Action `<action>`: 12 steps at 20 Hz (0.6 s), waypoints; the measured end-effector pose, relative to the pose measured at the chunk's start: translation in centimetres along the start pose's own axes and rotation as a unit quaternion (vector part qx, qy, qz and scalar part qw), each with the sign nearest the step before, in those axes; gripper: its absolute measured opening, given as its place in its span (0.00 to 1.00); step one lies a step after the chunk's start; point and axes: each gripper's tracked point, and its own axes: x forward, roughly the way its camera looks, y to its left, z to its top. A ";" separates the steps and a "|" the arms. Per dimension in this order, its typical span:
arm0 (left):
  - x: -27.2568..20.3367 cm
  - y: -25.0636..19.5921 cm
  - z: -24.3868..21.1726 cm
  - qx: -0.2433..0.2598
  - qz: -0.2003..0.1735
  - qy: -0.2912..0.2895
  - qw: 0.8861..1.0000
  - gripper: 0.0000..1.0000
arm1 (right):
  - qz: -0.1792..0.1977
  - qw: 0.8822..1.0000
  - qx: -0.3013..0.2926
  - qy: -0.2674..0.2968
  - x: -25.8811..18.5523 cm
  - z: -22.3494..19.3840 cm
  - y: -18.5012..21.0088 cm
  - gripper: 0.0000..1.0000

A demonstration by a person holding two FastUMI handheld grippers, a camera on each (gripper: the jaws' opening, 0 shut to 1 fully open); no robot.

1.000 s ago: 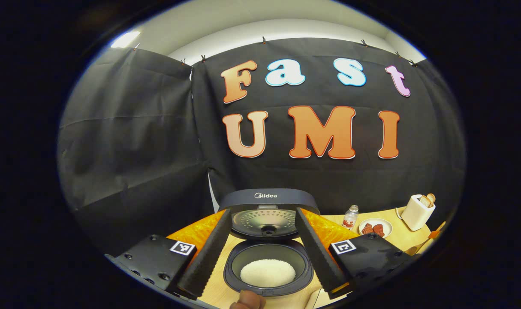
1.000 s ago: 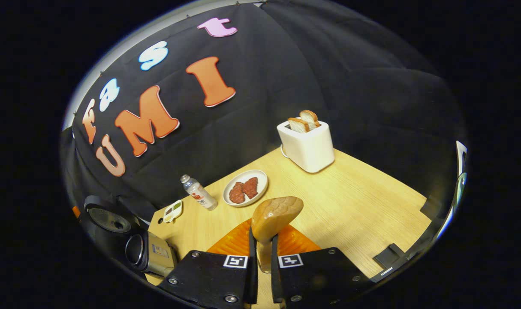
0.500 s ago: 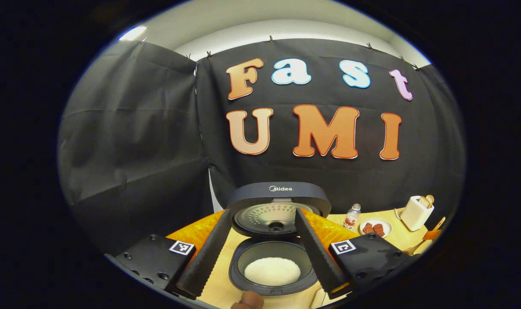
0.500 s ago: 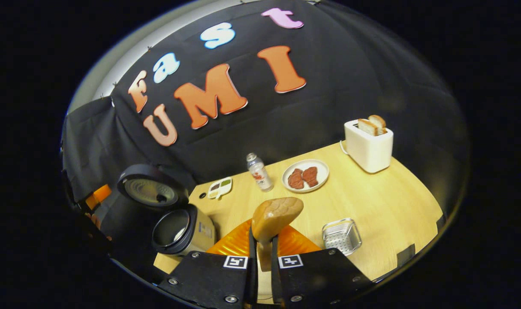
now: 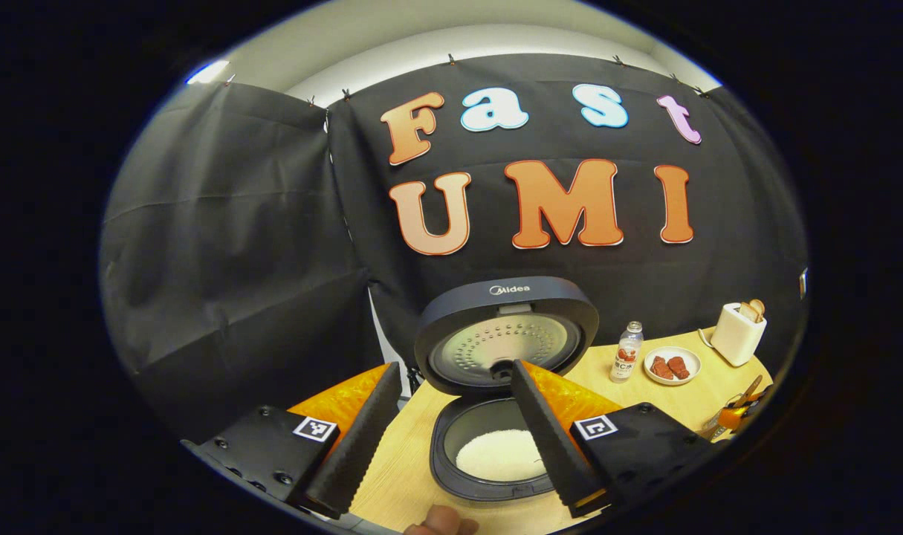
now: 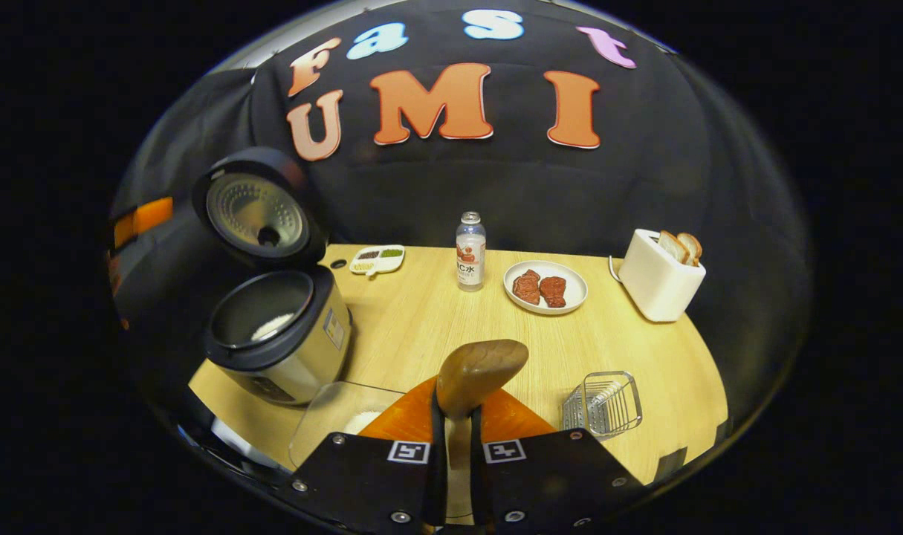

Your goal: Close the left gripper, press the button to open the rice cooker; take a wooden spoon from the chopstick holder with the right hand, scoop a spoonful of rice and pour it into the rice cooker, then put the wooden spoon back into the chopstick holder.

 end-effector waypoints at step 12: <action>1.6 0.4 -1.0 0.030 -0.018 0.008 0.999 1.00 | -0.043 0.993 -0.093 -0.060 1.1 -2.6 2.2 0.07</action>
